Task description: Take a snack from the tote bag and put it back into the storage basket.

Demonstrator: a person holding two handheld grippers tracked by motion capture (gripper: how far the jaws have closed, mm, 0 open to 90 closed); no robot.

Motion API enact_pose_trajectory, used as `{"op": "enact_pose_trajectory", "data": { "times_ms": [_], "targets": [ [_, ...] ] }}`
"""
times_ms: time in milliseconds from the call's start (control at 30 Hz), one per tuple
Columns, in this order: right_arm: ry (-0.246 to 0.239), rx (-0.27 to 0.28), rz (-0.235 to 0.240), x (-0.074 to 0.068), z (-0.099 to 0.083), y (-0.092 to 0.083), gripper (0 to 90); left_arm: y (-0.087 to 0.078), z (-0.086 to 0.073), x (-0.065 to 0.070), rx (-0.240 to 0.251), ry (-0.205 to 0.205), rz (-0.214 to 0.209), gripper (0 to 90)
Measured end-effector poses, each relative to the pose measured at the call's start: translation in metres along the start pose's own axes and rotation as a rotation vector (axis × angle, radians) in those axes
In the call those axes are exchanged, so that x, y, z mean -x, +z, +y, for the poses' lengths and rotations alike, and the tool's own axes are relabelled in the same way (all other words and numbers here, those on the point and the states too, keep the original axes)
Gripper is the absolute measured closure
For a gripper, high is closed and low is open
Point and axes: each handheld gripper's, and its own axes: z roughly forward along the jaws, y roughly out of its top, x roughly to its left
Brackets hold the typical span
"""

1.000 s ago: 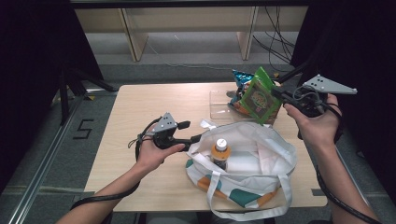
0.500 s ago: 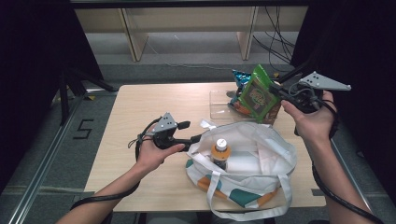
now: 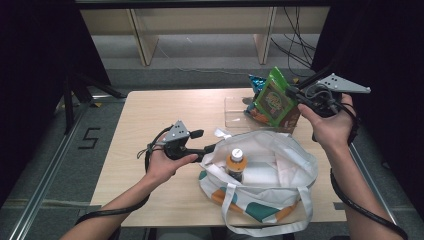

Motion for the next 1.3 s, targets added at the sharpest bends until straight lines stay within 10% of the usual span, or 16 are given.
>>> {"op": "enact_pose_trajectory", "data": {
  "times_ms": [1300],
  "targets": [
    [0.012,-0.016,-0.058,0.02,-0.015,0.035,90.0,-0.001,0.0,0.0,-0.001,-0.002,0.002,30.6]
  ]
}}
